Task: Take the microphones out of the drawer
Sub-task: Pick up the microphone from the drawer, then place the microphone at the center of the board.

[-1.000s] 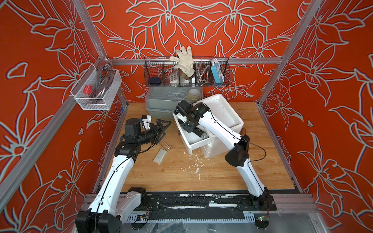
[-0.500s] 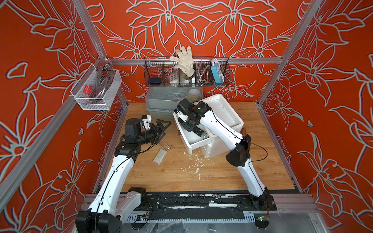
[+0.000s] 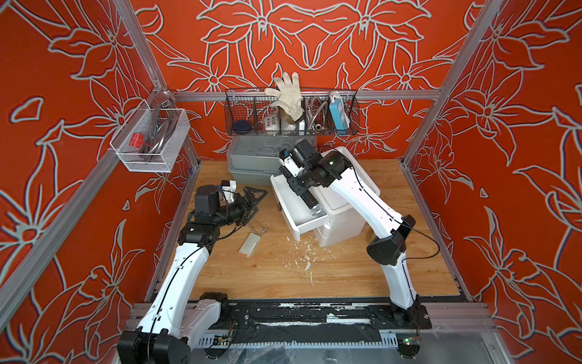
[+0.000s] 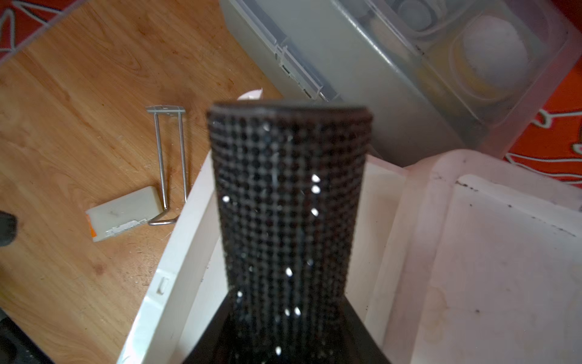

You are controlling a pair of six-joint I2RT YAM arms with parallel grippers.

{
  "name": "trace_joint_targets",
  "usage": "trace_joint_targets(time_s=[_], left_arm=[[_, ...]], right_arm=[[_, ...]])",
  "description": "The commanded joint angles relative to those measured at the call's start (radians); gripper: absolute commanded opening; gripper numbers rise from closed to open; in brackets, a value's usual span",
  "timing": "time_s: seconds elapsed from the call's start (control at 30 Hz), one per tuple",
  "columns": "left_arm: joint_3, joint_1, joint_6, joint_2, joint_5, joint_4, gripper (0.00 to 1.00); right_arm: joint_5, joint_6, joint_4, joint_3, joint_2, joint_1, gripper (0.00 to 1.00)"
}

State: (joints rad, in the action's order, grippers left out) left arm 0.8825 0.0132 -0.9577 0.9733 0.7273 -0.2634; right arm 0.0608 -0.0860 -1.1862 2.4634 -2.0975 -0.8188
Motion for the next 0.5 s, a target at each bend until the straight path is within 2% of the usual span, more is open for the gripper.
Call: trace_joint_targets(time_s=[0.0, 0.3, 0.47], left_arm=[[0.006, -0.002, 0.019, -0.021, 0.015, -0.014, 1.00], [0.003, 0.002, 0.016, -0.023, 0.029, -0.016, 1.00], [0.002, 0.011, 0.013, -0.018, 0.035, -0.008, 1.00]], right_arm=[[-0.016, -0.046, 0.162, -0.051, 0.124, 0.027, 0.00], [-0.121, -0.191, 0.447, -0.287, 0.333, 0.110, 0.00], [-0.164, -0.262, 0.513, -0.386, 0.447, 0.195, 0.00]])
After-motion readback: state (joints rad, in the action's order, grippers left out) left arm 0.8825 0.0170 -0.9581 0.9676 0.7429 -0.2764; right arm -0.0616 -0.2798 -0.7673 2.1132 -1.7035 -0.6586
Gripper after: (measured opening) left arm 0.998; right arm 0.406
